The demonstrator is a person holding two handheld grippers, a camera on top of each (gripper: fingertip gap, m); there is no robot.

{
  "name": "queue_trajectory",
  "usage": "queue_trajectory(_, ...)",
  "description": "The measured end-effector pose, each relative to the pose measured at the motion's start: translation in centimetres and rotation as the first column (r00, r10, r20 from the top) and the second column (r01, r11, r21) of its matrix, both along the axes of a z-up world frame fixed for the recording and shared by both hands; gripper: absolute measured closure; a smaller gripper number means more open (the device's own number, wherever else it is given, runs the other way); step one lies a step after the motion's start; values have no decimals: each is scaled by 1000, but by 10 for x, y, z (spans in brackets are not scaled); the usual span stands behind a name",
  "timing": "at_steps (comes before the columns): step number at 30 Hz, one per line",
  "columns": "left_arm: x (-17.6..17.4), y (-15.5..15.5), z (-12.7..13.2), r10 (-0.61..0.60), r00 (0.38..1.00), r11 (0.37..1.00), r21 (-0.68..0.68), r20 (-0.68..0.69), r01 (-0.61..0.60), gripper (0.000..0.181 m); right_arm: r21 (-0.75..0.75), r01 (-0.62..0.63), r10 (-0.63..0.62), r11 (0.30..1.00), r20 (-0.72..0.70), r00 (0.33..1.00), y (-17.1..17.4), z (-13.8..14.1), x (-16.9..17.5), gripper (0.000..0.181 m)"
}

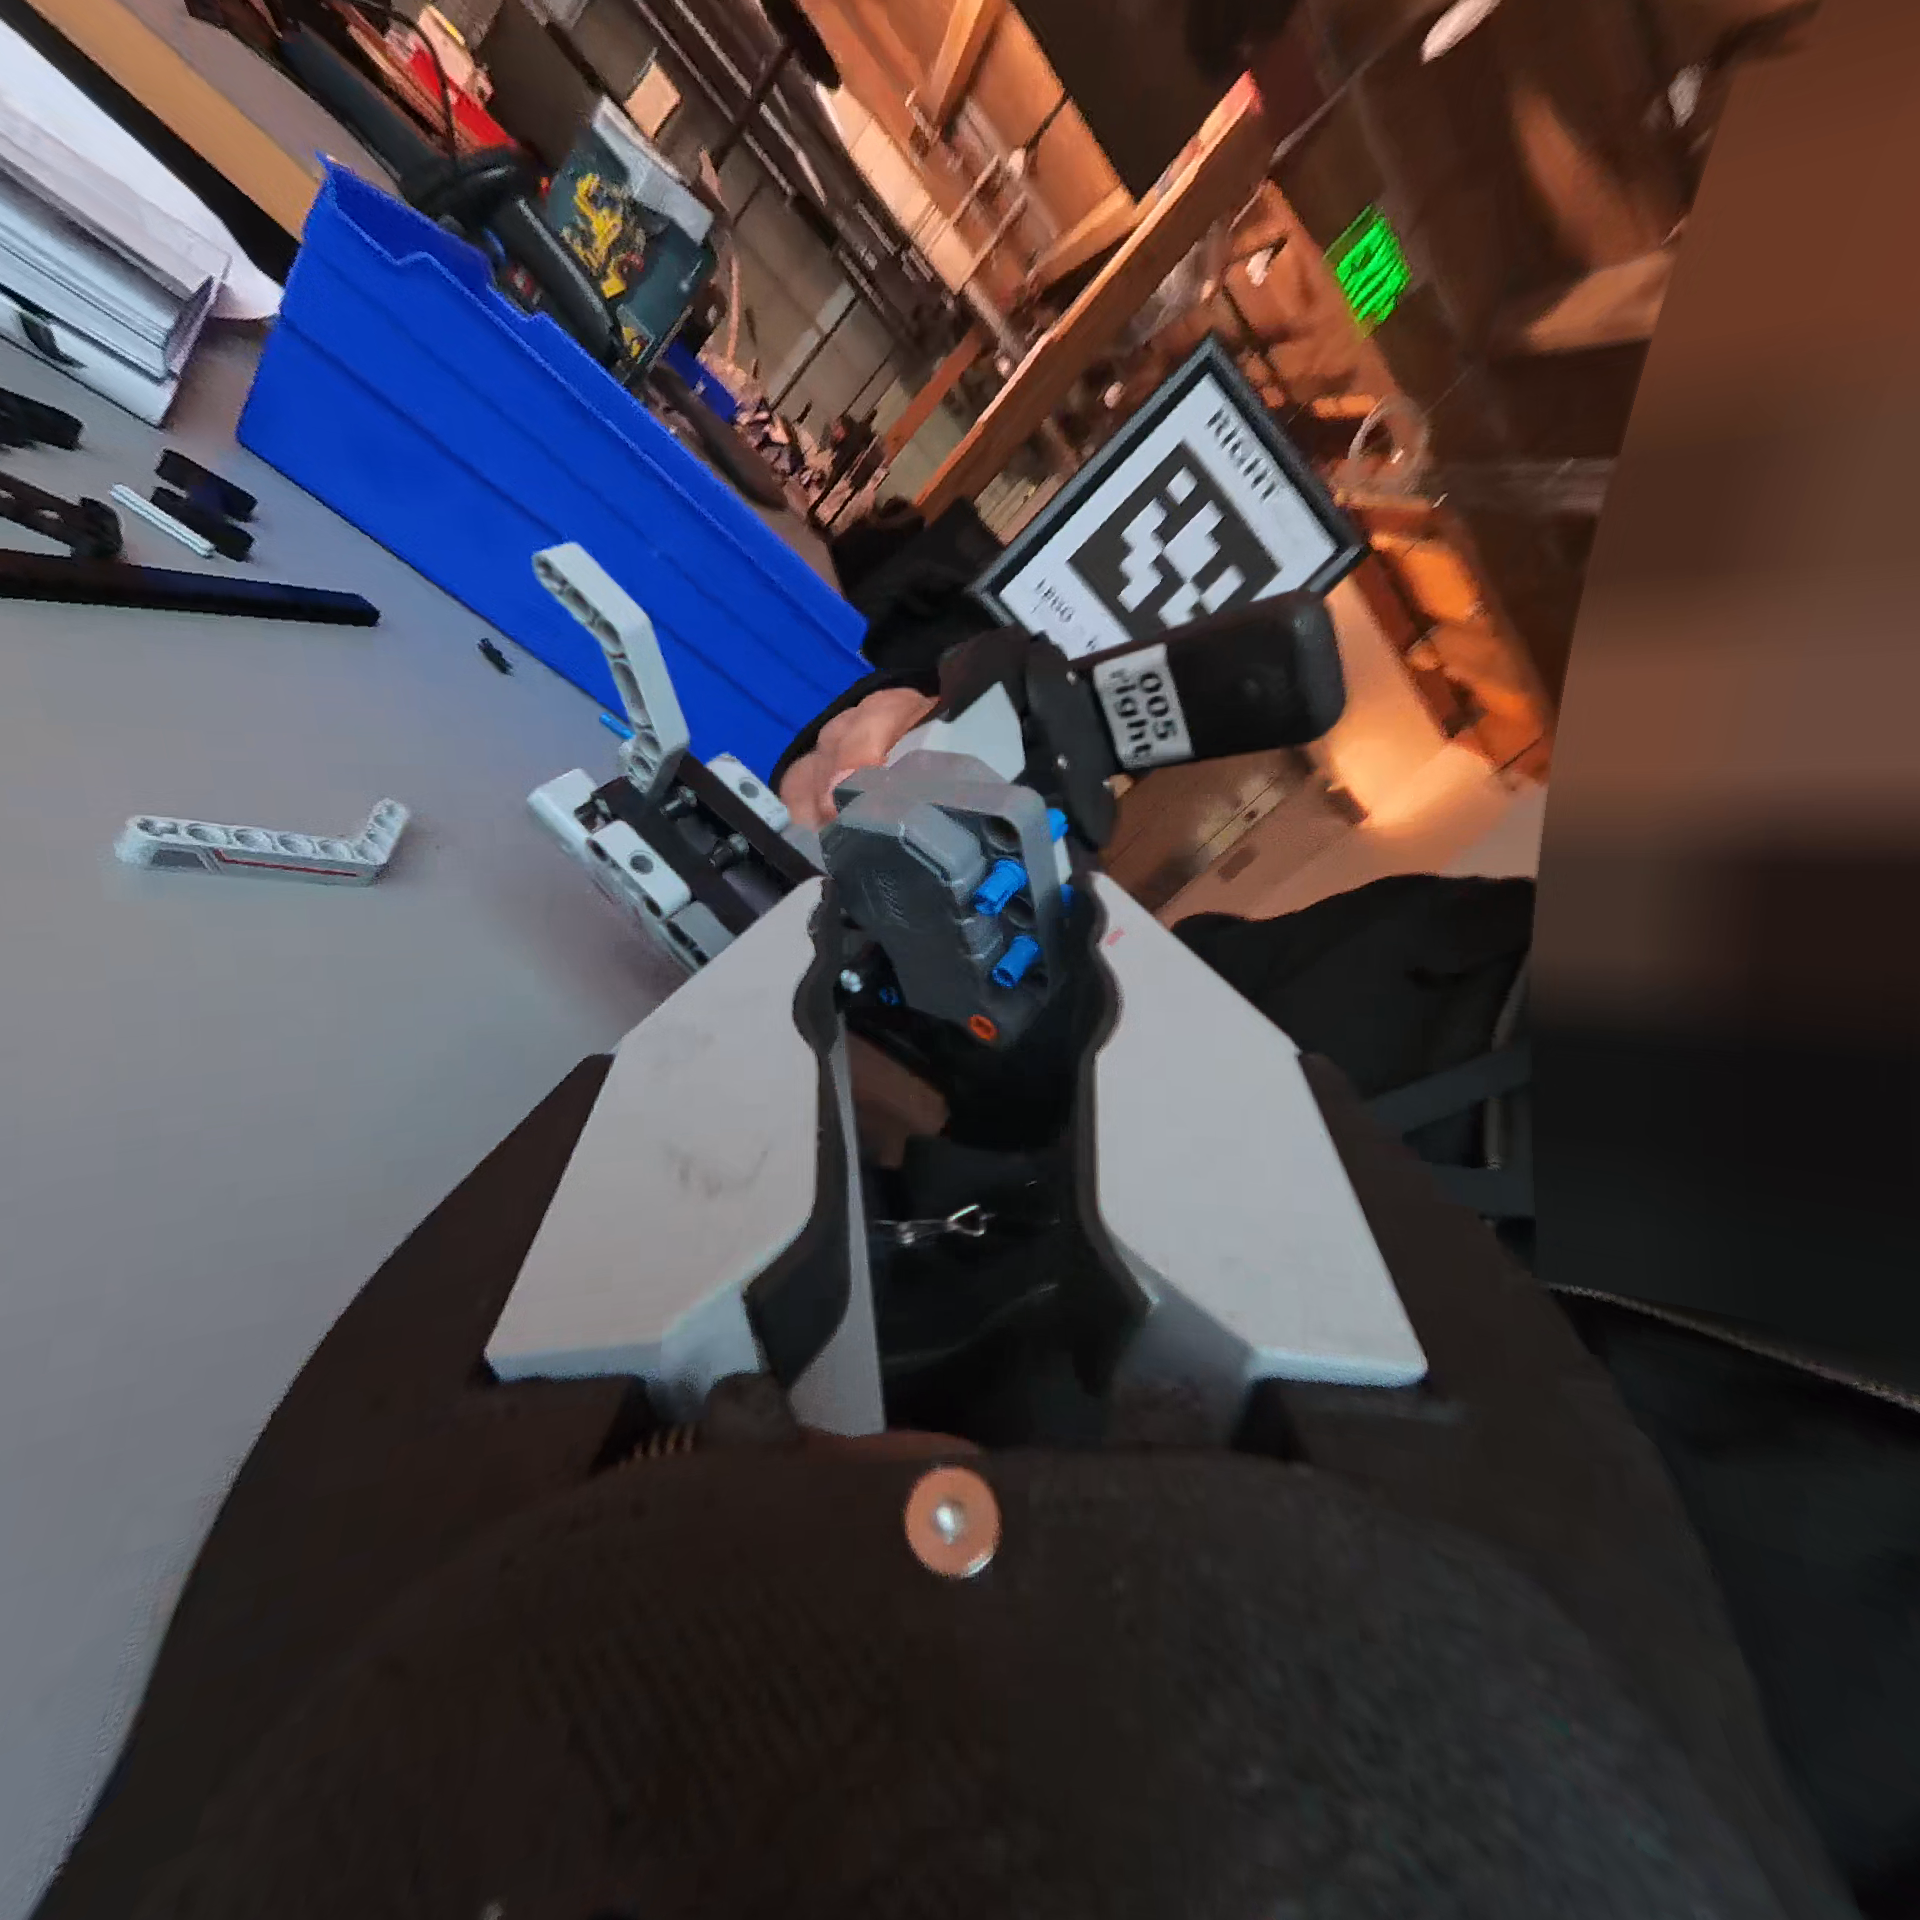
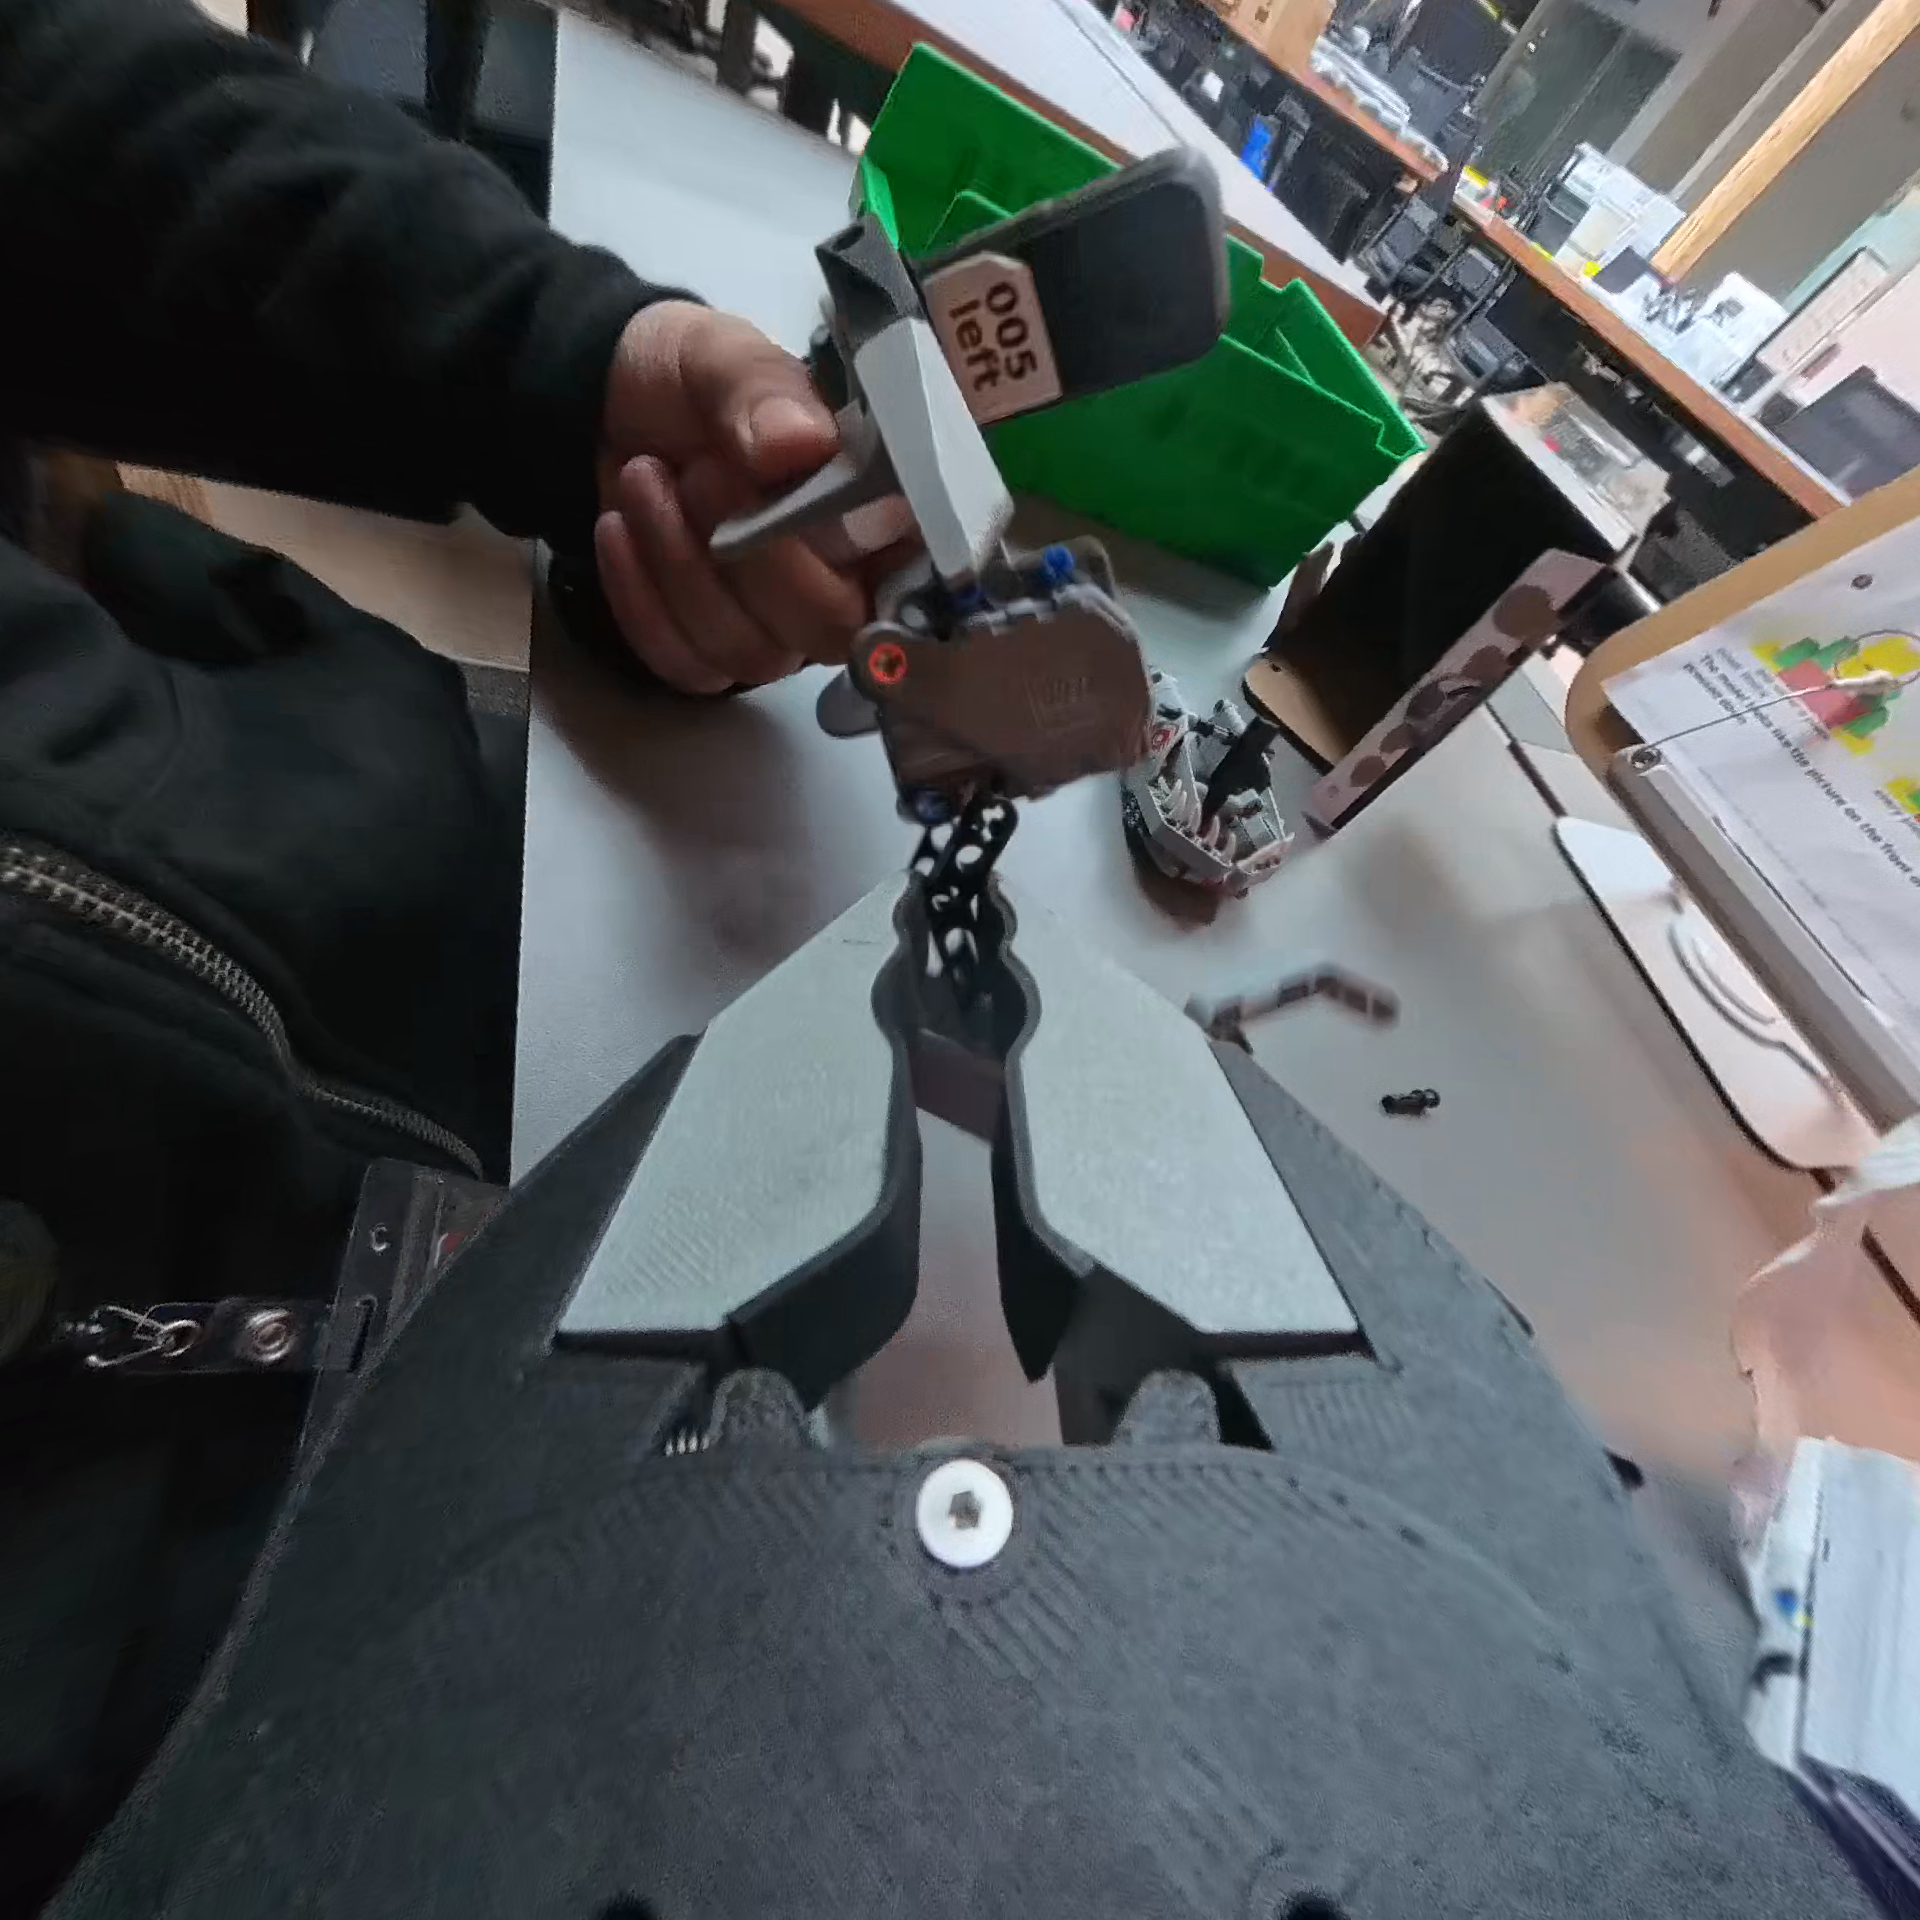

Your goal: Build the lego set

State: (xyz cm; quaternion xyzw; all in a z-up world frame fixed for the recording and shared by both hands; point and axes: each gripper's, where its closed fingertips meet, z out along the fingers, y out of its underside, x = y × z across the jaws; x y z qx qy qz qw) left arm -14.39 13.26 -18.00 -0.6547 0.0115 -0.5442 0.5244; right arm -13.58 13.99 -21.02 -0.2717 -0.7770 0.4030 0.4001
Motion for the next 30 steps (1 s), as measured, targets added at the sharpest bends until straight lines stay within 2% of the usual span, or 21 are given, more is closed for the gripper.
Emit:
queue_trajectory(1, -5, 1, 0, 18, 999, 1000, -16, 34, -18, 145, -25, 5, -4, 1000, 7, 1000, 3, 1, 0, 175)
queue_trajectory(2, -21, 7, -5, 100, 994, 994, -50, 44, -98, 156, -64, 9, -8, 998, 22, 1000, 6, 0, 0, 175)
queue_trajectory(3, -26, 8, -10, 101, 994, 993, -69, 39, -98, 156, -113, 7, -4, 994, 30, 1000, 7, 1, -1, 176)
queue_trajectory(4, -25, 6, -3, 89, 994, 996, -38, 66, -87, 162, -150, 2, 4, 989, 40, 999, 7, 1, -2, 176)
queue_trajectory(5, -22, 6, 3, 97, 994, 995, -2, 49, -97, 181, -176, -5, 13, 984, 45, 999, 7, 1, -4, 175)
queue_trajectory(6, -17, 7, -2, 97, 995, 995, -14, -34, -98, 181, -197, -6, 18, 980, 61, 998, 8, -1, -5, 175)
queue_trajectory(8, -9, 10, -14, 92, 979, 992, -69, -183, -106, 160, -196, 20, 2, 980, 115, 993, 15, -9, -8, 175)
queue_trajectory(9, -9, 11, -16, 100, 967, 990, -73, -232, -120, 155, -185, 24, -1, 982, 125, 992, 17, -12, -9, 175)
queue_trajectory(11, -12, 11, -24, 117, 930, 987, -66, -347, -149, 154, -191, 9, 13, 982, 110, 994, 14, -10, -9, 175)
queue_trajectory(12, -13, 12, -31, 112, 915, 984, -88, -387, -157, 149, -208, -4, 25, 978, 98, 995, 13, -7, -8, 175)
queue_trajectory(14, -10, 12, -40, 67, 928, 980, -153, -366, -131, 138, -266, -16, 37, 964, 71, 997, 14, 0, -8, 176)
queue_trajectory(17, -2, 19, -40, 66, 960, 982, -154, -273, -111, 146, -361, -58, 77, 931, 36, 996, 15, 10, -7, 176)
queue_trajectory(20, 9, 21, -16, 47, 986, 996, -64, -163, -58, 160, -384, -82, 102, 920, 32, 994, 13, 8, -5, 175)
queue_trajectory(22, 8, 25, -18, 79, 976, 995, -44, -204, -90, 171, -410, -91, 112, 908, 29, 993, 12, 9, -4, 175)
queue_trajectory(24, 9, 24, -22, 94, 957, 994, -29, -273, -106, 172, -443, -93, 134, 892, 63, 989, 12, 7, -3, 172)
queue_trajectory(26, 6, 25, -22, 146, 925, 989, 13, -352, -150, 174, -490, -88, 154, 867, 96, 983, 12, 7, -2, 159)
queue_trajectory(28, 2, 27, -22, 203, 875, 978, 50, -440, -201, 176, -570, -55, 154, 820, 127, 980, 19, 11, -1, 147)
queue_trajectory(30, -1, 28, -22, 246, 799, 968, 97, -549, -231, 177, -669, -29, 176, 743, 153, 973, 26, 20, 0, 132)
